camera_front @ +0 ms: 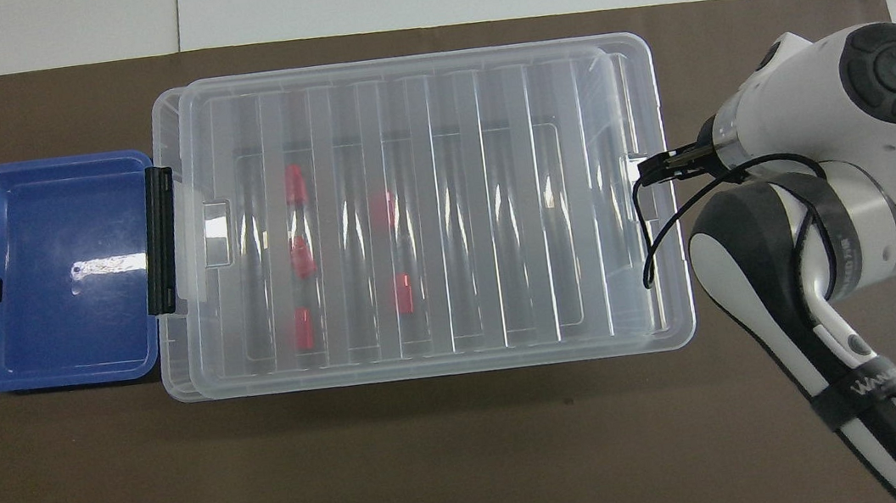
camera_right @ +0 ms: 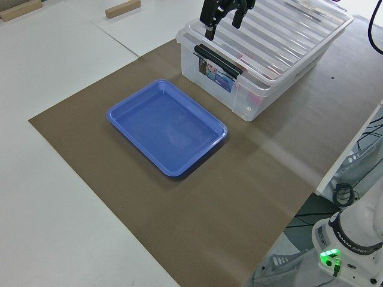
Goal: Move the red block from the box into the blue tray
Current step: 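Slide the clear lid away from the blue tray with the right gripper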
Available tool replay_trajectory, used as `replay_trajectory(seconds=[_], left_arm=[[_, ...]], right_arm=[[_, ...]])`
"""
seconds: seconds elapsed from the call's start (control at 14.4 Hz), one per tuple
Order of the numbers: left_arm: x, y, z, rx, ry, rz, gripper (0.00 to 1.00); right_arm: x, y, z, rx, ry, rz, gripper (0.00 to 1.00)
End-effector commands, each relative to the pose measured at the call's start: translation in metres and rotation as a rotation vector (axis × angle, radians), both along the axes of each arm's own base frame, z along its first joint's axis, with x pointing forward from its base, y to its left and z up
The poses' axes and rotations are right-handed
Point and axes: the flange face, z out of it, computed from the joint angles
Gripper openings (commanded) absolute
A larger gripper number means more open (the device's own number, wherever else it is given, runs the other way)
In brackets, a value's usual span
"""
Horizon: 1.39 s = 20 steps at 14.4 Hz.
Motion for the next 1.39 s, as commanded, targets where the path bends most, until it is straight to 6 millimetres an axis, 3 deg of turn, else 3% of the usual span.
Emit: replay_trajectory(seconds=[0.0,0.21,0.69,1.32], left_arm=[[-0.006,-0.003,0.006,-0.001,0.012,0.006,1.0],[-0.006,0.006,0.005,-0.001,0.014,0.019,1.0],[-0.007,-0.006,0.006,0.0,0.018,-0.001,1.0],[-0.009,-0.053,0.009,-0.006,0.005,0.082,1.0]], right_arm=[[-0.002,-0.01,-0.002,-0.022,-0.013,0.006,1.0],[-0.001,-0.017,-0.001,-0.082,-0.014,0.022,1.0],[0.002,-0.052,0.0,-0.105,-0.008,-0.022,1.0],[0.002,-0.088,-0.001,-0.128,0.014,-0.07,1.0]])
